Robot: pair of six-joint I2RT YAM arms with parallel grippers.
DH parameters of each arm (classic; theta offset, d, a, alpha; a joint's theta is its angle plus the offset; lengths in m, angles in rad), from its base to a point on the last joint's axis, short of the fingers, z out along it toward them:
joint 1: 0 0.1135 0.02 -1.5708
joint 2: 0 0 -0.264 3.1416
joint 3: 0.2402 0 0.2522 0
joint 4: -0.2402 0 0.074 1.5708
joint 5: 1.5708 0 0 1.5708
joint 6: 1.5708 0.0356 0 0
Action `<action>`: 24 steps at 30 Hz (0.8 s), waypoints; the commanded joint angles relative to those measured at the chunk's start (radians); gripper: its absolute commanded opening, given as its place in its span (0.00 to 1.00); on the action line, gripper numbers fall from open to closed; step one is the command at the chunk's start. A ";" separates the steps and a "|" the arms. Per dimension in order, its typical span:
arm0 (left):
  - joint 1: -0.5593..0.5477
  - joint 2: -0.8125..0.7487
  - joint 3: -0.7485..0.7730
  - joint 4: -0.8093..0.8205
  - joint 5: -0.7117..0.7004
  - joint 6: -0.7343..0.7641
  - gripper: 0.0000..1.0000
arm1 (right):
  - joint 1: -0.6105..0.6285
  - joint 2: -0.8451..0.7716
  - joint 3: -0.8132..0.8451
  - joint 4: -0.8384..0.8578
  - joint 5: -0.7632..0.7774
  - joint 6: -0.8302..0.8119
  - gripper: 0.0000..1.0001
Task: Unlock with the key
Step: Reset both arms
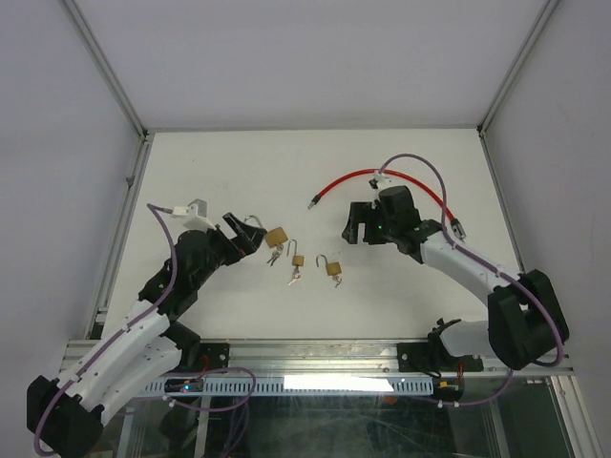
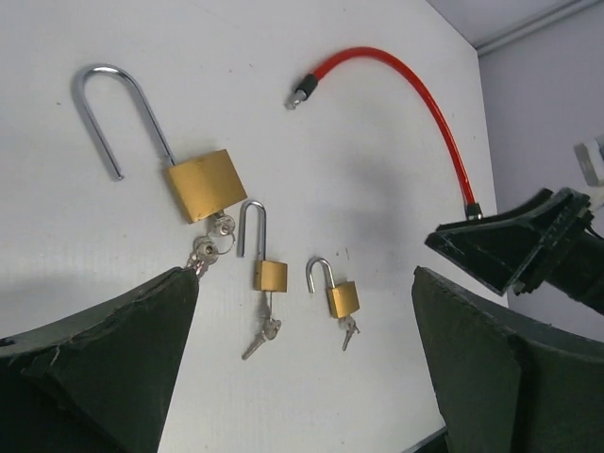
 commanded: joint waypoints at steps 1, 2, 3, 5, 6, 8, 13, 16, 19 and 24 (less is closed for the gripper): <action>0.009 -0.142 0.089 -0.204 -0.174 -0.027 0.99 | -0.001 -0.174 0.008 -0.140 0.225 0.008 0.88; 0.009 -0.173 0.108 -0.240 -0.190 -0.022 0.99 | 0.000 -0.231 -0.008 -0.154 0.250 0.015 0.89; 0.008 -0.199 0.133 -0.276 -0.202 -0.008 0.99 | -0.001 -0.297 -0.028 -0.166 0.281 0.024 0.94; 0.009 -0.245 0.186 -0.342 -0.225 0.028 0.99 | 0.000 -0.441 -0.073 -0.182 0.324 0.036 0.99; 0.009 -0.262 0.215 -0.374 -0.230 0.054 0.99 | 0.001 -0.514 -0.098 -0.195 0.349 0.039 0.99; 0.009 -0.282 0.283 -0.431 -0.233 0.108 0.99 | 0.000 -0.665 -0.128 -0.234 0.407 0.050 1.00; 0.009 -0.307 0.371 -0.502 -0.233 0.250 0.99 | 0.001 -0.966 -0.147 -0.330 0.487 0.058 0.99; 0.009 -0.339 0.358 -0.507 -0.250 0.283 0.99 | 0.001 -1.060 -0.166 -0.339 0.497 0.068 1.00; 0.008 -0.369 0.332 -0.495 -0.291 0.296 0.99 | -0.001 -1.096 -0.183 -0.335 0.499 0.075 0.99; 0.009 -0.390 0.305 -0.458 -0.318 0.309 0.99 | 0.000 -1.068 -0.163 -0.354 0.511 0.078 1.00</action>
